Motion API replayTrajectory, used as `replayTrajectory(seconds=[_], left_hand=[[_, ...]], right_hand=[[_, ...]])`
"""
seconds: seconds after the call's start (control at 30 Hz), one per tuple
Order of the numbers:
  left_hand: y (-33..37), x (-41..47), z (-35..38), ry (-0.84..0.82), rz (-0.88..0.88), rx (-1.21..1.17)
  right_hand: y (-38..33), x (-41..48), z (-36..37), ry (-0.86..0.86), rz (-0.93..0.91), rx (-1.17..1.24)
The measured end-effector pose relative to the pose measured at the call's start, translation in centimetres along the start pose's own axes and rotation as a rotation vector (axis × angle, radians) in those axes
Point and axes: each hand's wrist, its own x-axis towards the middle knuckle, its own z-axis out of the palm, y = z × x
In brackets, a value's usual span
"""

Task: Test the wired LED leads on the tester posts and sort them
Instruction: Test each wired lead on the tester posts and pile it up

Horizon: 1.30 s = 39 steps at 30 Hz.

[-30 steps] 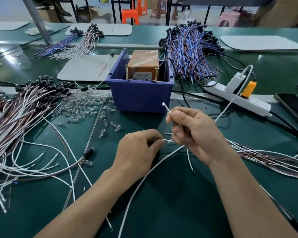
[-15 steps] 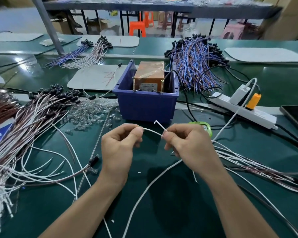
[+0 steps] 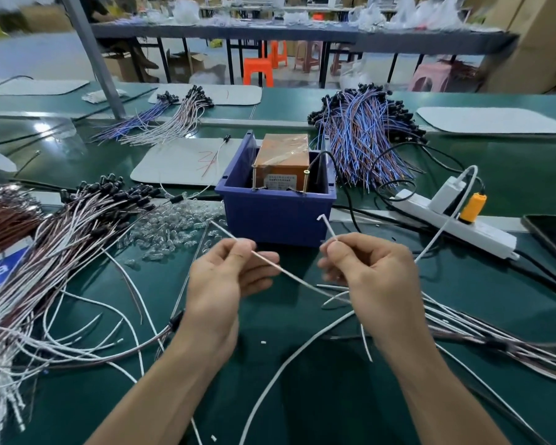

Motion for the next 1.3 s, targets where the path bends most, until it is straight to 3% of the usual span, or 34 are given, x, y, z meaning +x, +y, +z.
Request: replayTrajectory(seconds=[0.23,0.33,0.5,0.6,0.73,0.93,1.3], left_hand=[[4.6,1.6,-2.8,0.122,0.038,-0.141],[5.6,2.1,-2.6,0.157,0.011,-0.027],[5.7,3.0,-0.6,0.185,0.082,0.244],[4.9,3.6,-0.2,0.242,0.155,0.277],[3.9,3.6,-1.0,0.209,0.220,0.187],[3.6,4.0,-2.1,0.225,0.213,-0.021],[2.0,4.1,-2.0,0.366,0.227,0.157]], right_hand=[[-5.3,1.7,-4.2,-0.016,-0.147,-0.321],[-6.6,2.9,-5.0,-0.036,-0.178,-0.502],[-7.1,4.5,-4.4,0.100,-0.308,-0.754],[-6.7,5.0,-4.0,0.042,-0.312,-0.675],[-5.3,5.0,-4.0,-0.222,-0.159,-0.347],[-3.8,5.2,-5.6,-0.277,0.086,0.032],[-1.9,3.3,-6.7,-0.474,0.105,-0.281]])
